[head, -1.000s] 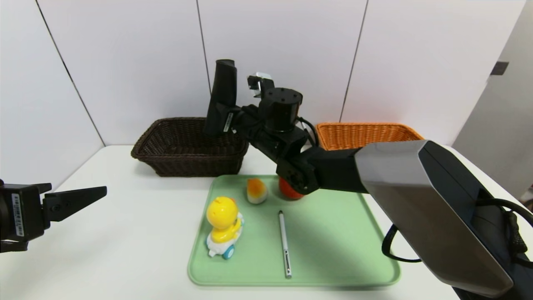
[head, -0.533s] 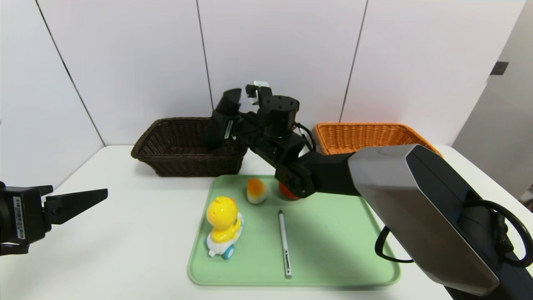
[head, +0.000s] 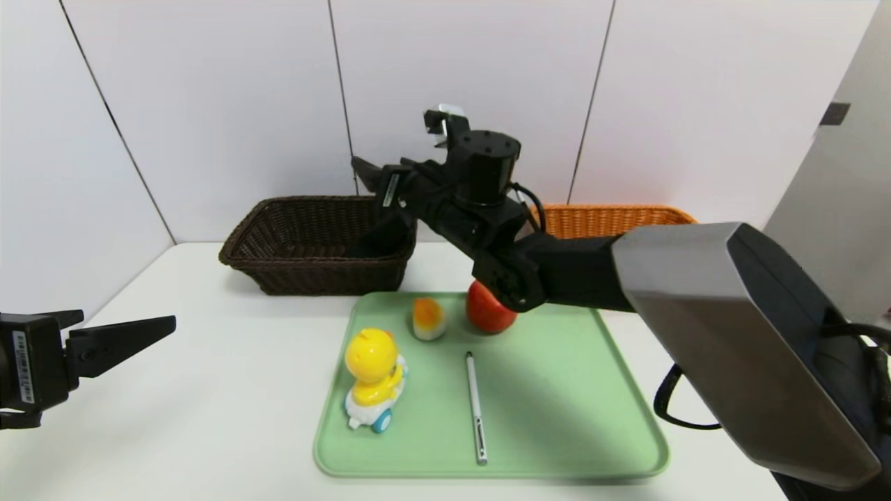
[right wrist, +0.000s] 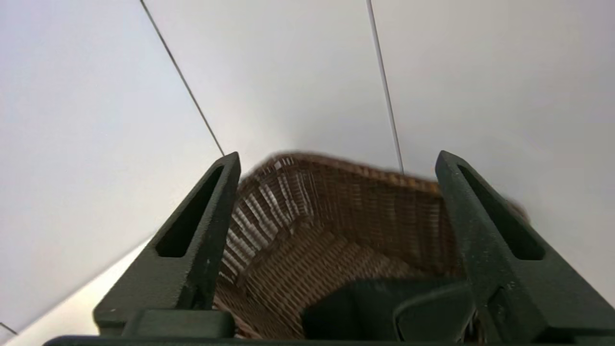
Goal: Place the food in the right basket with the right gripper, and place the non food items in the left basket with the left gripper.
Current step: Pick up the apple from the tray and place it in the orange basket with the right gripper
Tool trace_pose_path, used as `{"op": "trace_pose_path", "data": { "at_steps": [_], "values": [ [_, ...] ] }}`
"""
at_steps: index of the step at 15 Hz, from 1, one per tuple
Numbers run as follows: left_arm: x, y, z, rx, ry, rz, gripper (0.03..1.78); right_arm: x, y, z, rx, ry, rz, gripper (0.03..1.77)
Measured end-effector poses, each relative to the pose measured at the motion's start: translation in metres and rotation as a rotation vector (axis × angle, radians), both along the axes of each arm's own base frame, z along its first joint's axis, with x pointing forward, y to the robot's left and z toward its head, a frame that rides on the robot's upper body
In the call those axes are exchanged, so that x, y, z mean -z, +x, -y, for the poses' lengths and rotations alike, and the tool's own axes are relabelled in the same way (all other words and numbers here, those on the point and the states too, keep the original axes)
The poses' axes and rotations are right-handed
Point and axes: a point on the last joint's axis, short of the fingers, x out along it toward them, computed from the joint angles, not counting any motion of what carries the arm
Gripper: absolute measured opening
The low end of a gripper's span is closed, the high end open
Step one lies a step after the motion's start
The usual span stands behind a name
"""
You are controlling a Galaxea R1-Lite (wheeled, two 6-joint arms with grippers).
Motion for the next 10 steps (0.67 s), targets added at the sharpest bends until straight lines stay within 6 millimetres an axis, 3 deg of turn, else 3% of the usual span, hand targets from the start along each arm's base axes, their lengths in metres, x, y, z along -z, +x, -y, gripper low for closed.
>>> {"op": "trace_pose_path", "data": {
  "at_steps": [6, 10],
  "values": [
    [-0.003, -0.004, 0.000, 0.008, -0.007, 0.020, 1.69, -0.100, -0.045, 0.037, 0.048, -0.003, 0.138, 1.58],
    [-0.005, -0.005, 0.000, 0.014, -0.008, 0.026, 1.69, -0.137, -0.080, 0.067, 0.102, -0.092, 0.004, 1.63]
  ]
}}
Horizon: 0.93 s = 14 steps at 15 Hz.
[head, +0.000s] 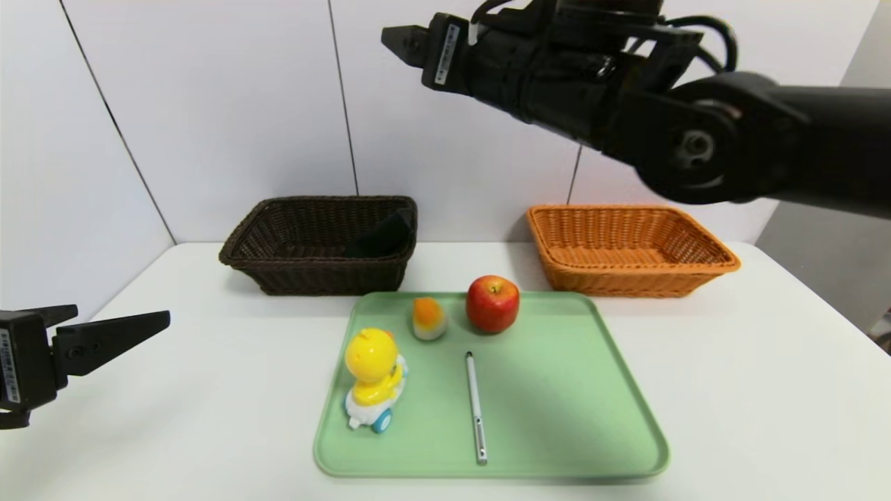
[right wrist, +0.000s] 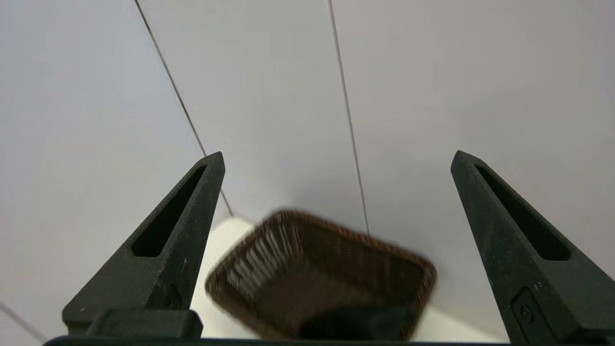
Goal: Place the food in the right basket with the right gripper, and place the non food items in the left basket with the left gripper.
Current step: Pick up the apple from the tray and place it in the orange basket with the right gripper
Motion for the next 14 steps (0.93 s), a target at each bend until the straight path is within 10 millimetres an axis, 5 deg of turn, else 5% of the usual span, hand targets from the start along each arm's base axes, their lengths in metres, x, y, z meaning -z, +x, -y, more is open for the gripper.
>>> {"op": "trace_pose_path", "data": {
  "at_steps": [3, 6, 10, 14],
  "values": [
    [-0.003, -0.001, 0.001, 0.012, -0.004, 0.011, 1.69, 0.001, -0.025, 0.026, 0.015, -0.166, -0.266, 1.66],
    [-0.005, -0.003, 0.002, 0.023, -0.008, 0.022, 1.69, 0.027, -0.038, 0.049, 0.101, -0.277, -0.634, 1.67],
    [-0.008, -0.010, 0.001, 0.029, -0.014, 0.049, 1.69, 0.079, -0.024, 0.062, 0.328, -0.356, -1.004, 1.69],
    [-0.008, -0.021, -0.002, 0.029, -0.014, 0.051, 1.69, 0.113, -0.002, 0.050, 0.416, -0.319, -1.112, 1.69]
  ]
}}
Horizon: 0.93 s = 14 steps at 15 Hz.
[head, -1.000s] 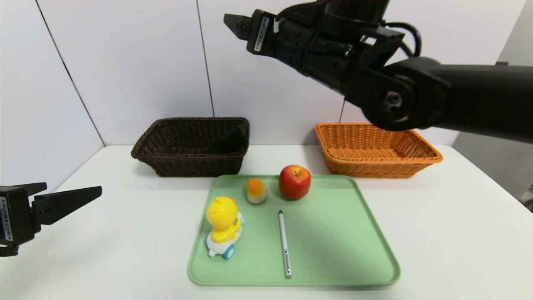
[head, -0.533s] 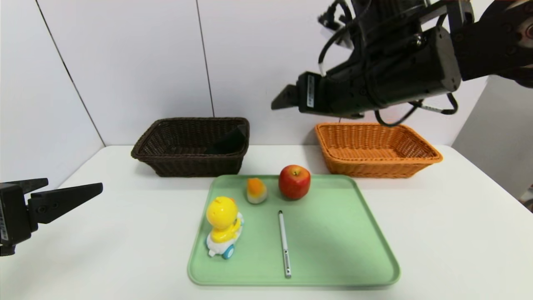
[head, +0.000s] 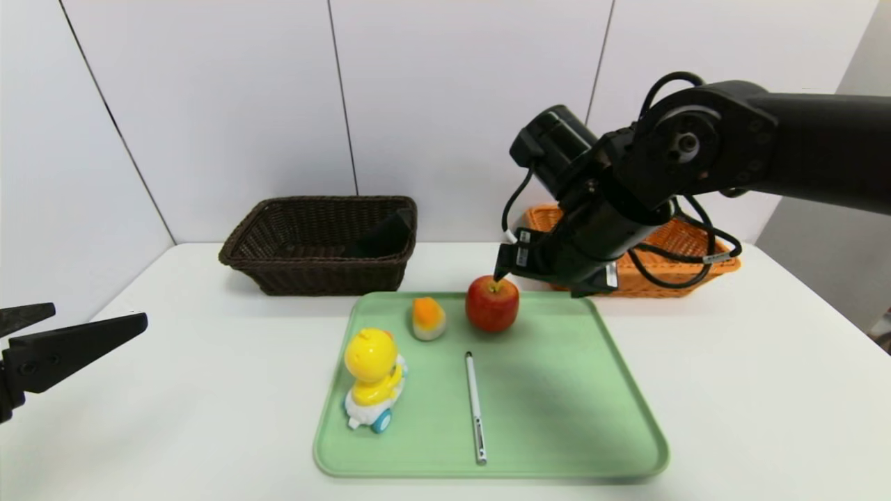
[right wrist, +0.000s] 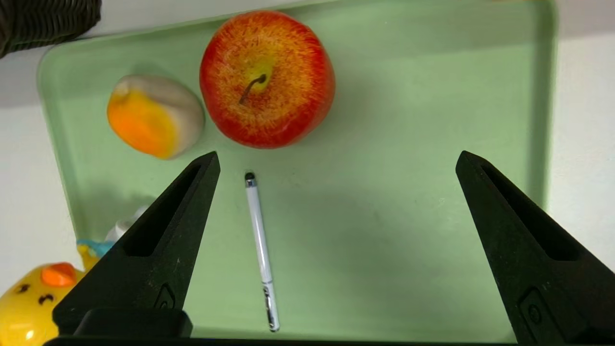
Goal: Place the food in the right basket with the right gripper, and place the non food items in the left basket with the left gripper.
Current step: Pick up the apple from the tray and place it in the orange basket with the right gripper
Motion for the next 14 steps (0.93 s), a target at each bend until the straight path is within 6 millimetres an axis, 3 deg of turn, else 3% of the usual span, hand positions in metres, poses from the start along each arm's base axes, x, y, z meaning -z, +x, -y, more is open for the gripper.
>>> {"op": "trace_pose_path", "data": {
  "at_steps": [14],
  "values": [
    [0.004, -0.012, -0.002, 0.033, -0.015, -0.009, 1.69, 0.026, 0.017, -0.030, -0.016, 0.048, 0.036, 1.69]
  ]
}}
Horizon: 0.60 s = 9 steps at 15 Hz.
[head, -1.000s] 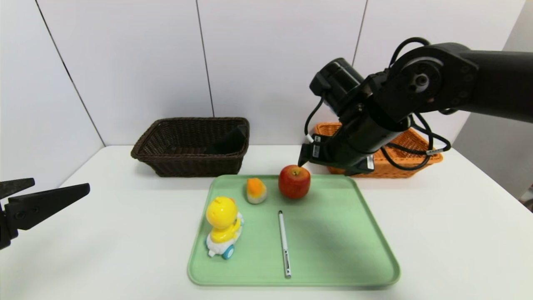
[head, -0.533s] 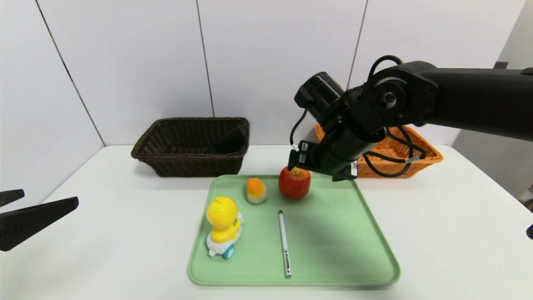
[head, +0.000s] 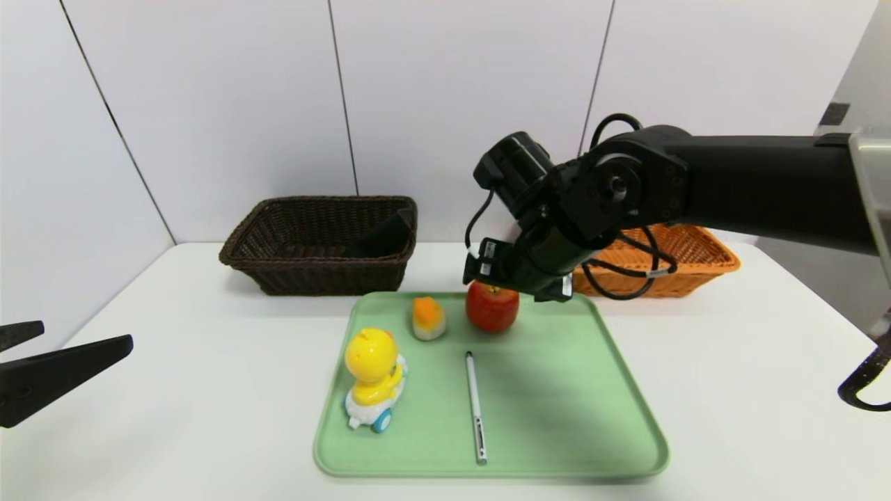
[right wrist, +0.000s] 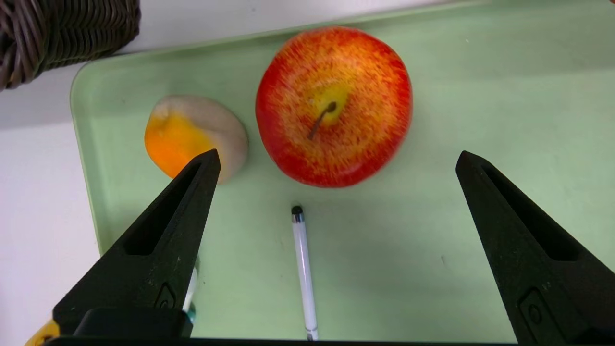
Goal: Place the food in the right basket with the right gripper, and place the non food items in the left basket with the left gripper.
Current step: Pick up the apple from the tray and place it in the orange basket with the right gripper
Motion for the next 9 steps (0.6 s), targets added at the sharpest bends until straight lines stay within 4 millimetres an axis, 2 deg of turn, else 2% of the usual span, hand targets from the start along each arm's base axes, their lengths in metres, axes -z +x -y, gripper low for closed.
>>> {"op": "trace_pose_path", "data": {
  "at_steps": [9],
  "values": [
    [0.001, -0.001, 0.000, 0.021, -0.020, -0.013, 1.69, 0.037, 0.023, -0.015, -0.026, -0.027, 0.004, 1.69]
  ]
}}
